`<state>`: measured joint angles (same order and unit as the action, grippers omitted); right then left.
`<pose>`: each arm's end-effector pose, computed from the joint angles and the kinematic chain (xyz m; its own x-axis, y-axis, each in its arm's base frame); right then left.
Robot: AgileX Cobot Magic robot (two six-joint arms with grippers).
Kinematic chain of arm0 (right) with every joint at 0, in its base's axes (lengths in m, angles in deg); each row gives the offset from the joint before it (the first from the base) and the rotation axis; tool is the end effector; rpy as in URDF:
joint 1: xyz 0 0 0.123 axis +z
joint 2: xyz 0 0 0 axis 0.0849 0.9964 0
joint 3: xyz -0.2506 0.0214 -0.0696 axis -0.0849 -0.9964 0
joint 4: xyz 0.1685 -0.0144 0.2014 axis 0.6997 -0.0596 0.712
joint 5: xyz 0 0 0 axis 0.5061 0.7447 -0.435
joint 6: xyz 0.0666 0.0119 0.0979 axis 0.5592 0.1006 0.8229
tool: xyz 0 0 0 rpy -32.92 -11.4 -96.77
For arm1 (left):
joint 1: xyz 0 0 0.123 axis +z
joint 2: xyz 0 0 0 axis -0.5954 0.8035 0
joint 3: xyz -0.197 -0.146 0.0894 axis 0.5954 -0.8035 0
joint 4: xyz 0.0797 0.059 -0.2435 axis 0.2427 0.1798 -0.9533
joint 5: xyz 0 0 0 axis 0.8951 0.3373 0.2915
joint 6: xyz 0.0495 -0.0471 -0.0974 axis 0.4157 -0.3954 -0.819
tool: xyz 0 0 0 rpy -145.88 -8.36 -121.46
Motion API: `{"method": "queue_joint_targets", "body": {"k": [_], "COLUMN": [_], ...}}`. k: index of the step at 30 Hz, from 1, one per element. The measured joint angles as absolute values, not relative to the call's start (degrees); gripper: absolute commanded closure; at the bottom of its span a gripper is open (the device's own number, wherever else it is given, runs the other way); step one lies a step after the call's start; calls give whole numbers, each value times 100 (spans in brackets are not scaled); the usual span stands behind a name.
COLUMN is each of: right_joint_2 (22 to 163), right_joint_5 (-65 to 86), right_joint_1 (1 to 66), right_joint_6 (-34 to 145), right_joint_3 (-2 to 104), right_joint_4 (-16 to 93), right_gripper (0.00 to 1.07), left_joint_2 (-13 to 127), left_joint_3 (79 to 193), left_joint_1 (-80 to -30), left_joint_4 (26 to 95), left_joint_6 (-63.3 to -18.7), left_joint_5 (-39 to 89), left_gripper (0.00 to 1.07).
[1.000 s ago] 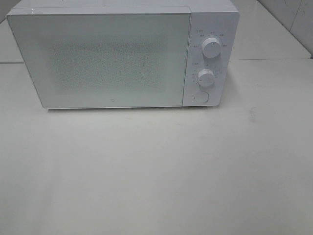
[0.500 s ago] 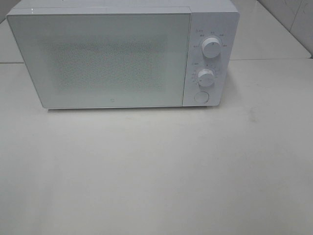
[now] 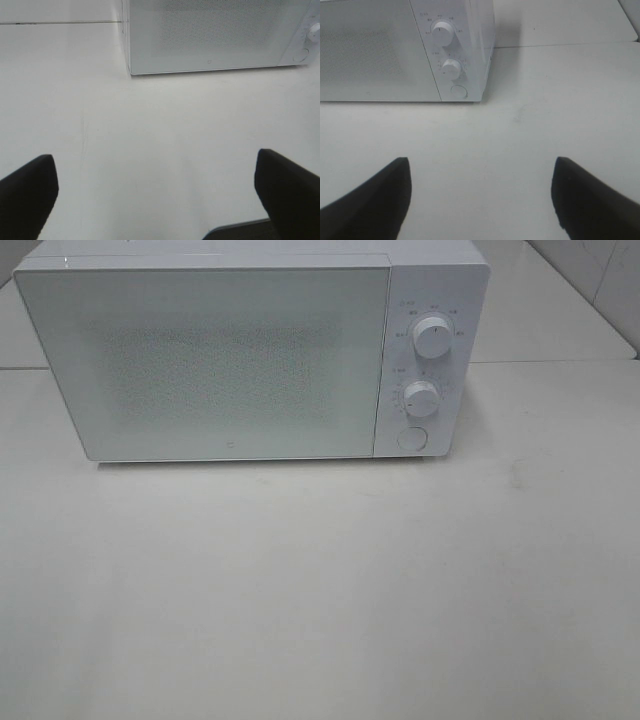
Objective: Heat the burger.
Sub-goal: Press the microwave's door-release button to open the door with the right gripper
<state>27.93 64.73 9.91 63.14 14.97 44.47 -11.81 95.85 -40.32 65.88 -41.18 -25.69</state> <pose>0.0666 0.0159 0.3003 -0.3305 0.0869 -0.9398 -0.1292 0.9822 0.1363 0.0483 -0.0196 0.2769 -0.4397 0.0174 -0.8980 0.1826 0.9807 -0.0704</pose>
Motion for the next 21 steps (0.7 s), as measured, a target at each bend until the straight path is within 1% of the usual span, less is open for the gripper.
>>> {"method": "queue_joint_targets", "body": {"k": [21], "right_joint_2": [4941], "right_joint_5": [4027], "right_joint_1": [991], "right_joint_6": [6314], "right_joint_3": [1497], "right_joint_4": [4550], "right_gripper": [32], "left_joint_2": [-1181], "left_joint_3": [9585], "left_joint_1": [-4032], "left_joint_4": [6588], "left_joint_6": [-4118], "left_joint_5": [-2569], "left_gripper": [6]}}
